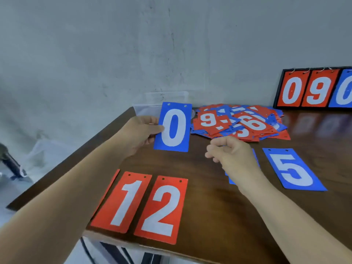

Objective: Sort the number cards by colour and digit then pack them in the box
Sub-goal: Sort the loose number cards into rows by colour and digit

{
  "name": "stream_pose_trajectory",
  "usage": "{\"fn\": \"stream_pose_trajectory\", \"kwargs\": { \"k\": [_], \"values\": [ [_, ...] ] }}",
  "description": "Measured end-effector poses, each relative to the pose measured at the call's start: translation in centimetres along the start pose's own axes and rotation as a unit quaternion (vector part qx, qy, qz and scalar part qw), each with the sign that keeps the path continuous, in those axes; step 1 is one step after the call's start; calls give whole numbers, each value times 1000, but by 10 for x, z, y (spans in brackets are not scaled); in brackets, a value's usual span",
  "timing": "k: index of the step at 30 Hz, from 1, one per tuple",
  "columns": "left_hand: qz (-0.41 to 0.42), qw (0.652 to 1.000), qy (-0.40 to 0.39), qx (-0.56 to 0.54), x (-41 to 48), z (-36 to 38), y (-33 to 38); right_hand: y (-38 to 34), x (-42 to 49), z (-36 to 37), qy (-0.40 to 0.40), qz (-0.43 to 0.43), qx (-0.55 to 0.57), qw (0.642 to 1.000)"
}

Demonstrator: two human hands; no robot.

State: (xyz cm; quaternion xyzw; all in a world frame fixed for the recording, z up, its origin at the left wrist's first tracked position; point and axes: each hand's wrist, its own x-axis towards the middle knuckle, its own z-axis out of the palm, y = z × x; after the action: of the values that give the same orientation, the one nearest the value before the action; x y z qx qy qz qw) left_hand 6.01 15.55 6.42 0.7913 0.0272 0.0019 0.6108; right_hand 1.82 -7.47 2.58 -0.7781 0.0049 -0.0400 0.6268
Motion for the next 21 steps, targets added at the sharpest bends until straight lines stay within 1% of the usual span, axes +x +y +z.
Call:
{"fn": "stream_pose_trajectory", "kwargs": {
  "k": [4, 6, 9, 11, 15, 18, 21],
  "values": [
    [-21, 994, 72, 75, -3, -84, -24, 5, -5, 14, 4, -4, -51, 999],
    [-31, 988, 97, 116, -5, -108, -37, 6, -6, 22, 13, -11, -65, 998],
    [-43, 981, 132, 137, 3, -130, -60, 8, -6, 31, 26, -27, -107, 994],
    [-51, 976, 149, 152, 10, -137, -73, 9, -6, 35, 45, -38, -156, 986],
    [-69, 963, 169, 197, 20, -134, -98, 13, -6, 39, 76, -75, -268, 957],
    [-55, 952, 177, 246, 26, -129, -109, 17, -5, 40, 78, -81, -304, 946],
    [-44, 937, 180, 295, 31, -126, -115, 20, -4, 41, 88, -81, -317, 941]
  ]
}}
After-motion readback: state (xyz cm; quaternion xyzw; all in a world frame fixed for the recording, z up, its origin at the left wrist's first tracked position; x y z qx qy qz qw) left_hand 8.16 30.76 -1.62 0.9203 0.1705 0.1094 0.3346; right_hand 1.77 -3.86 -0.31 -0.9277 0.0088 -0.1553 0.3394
